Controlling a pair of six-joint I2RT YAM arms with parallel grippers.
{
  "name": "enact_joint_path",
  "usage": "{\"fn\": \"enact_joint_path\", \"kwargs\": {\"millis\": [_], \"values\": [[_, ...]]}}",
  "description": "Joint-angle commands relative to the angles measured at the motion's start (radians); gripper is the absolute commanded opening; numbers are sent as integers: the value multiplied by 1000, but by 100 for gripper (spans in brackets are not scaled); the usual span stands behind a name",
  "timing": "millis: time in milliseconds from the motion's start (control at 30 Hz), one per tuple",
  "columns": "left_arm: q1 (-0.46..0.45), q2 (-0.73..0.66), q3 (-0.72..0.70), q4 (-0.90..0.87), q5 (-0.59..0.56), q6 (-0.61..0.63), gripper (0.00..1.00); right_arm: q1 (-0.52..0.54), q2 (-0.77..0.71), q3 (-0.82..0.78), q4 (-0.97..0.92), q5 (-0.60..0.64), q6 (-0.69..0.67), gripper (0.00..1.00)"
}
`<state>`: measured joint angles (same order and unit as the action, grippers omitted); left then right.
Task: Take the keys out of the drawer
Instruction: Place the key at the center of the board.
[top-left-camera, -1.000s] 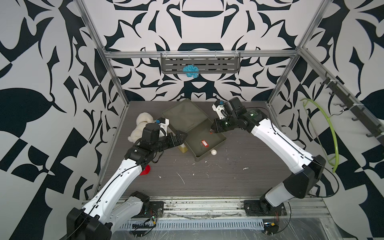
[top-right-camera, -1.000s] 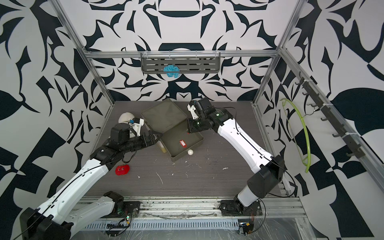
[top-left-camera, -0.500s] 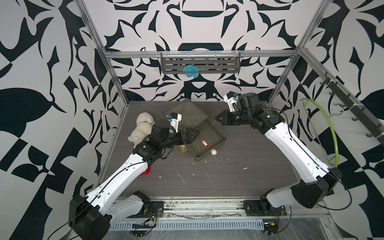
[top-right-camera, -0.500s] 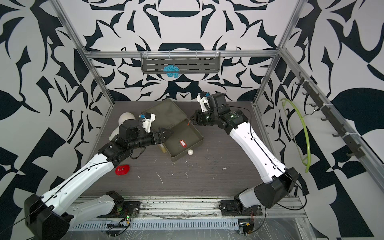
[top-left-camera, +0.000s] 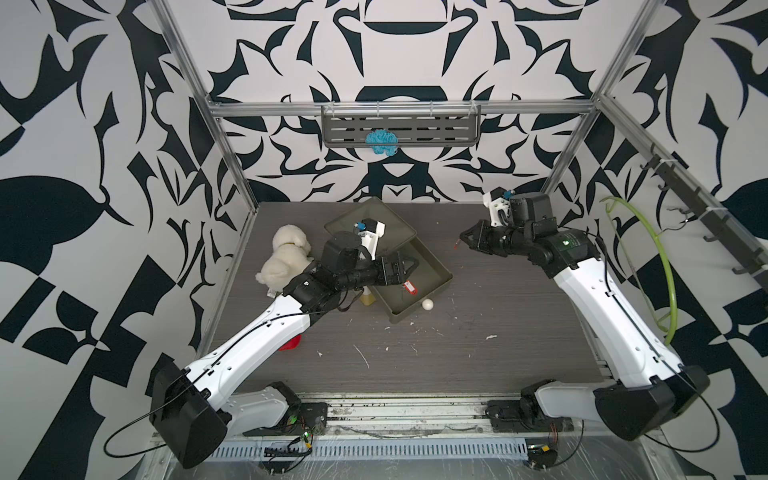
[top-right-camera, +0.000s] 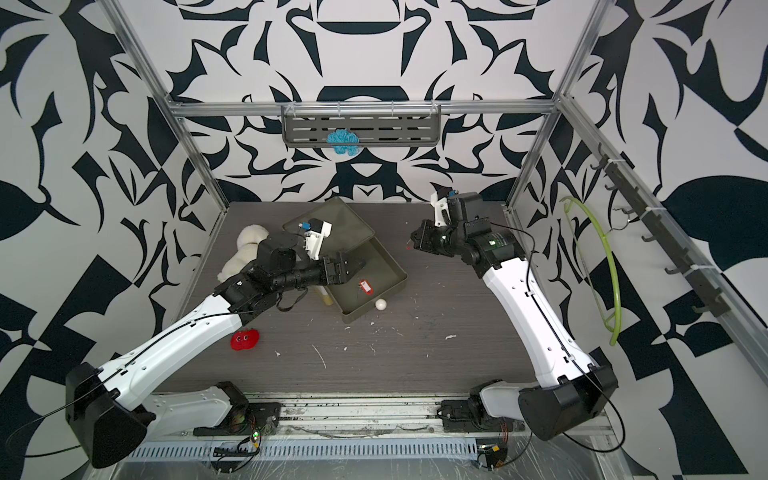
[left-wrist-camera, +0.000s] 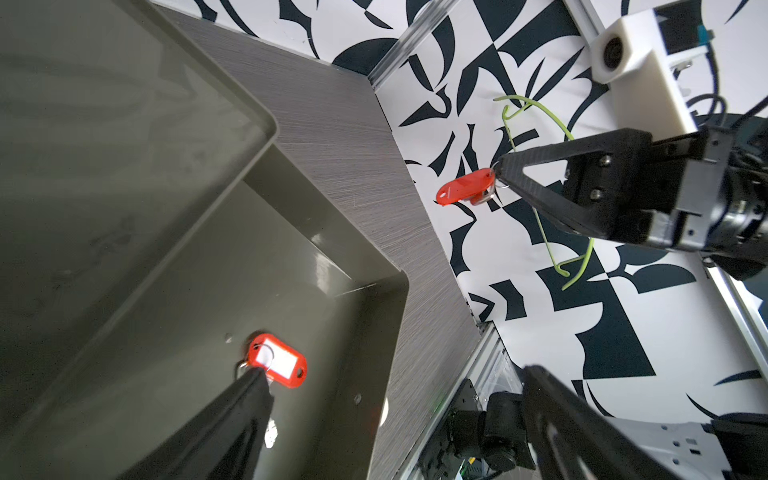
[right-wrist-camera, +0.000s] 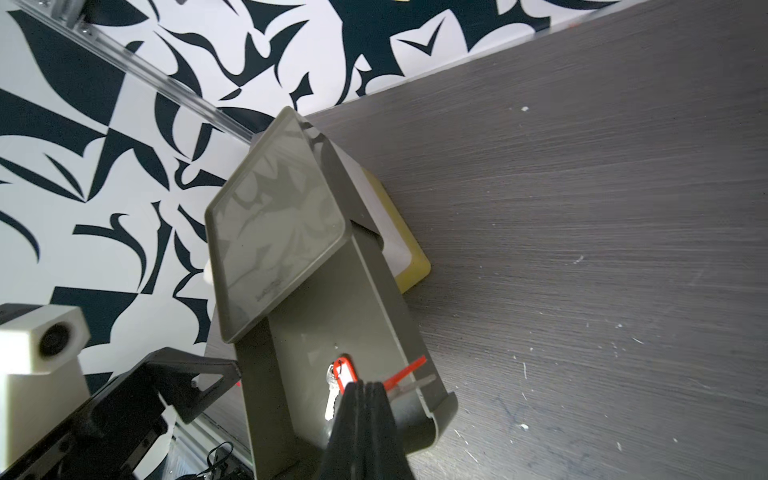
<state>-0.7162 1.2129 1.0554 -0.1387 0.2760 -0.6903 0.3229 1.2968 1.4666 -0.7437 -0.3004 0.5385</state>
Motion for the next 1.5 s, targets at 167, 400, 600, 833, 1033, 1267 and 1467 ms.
{"fn": "enact_joint_path", "kwargs": {"millis": [167, 400, 600, 833, 1033, 1267, 1467], "values": [[-90, 41, 80, -58, -50, 107, 99, -19, -87, -40, -107, 287, 81, 0], [-161, 41, 86, -86, -71, 173, 99, -45, -77, -88, -191, 333, 132, 0], [-180, 19, 58, -91, -91, 228, 99, -71, -44, -138, -228, 359, 103, 0], [-270, -1, 19, -69, -176, 270, 99, -80, -39, -233, -229, 355, 152, 0], [-340, 14, 14, -82, -202, 304, 99, -84, 1, -290, -226, 339, 151, 0], [-397, 11, -20, -82, -246, 297, 99, -95, 78, -323, -215, 336, 123, 0], [-401, -25, -54, -88, -273, 288, 99, -102, 141, -331, -183, 312, 104, 0]]}}
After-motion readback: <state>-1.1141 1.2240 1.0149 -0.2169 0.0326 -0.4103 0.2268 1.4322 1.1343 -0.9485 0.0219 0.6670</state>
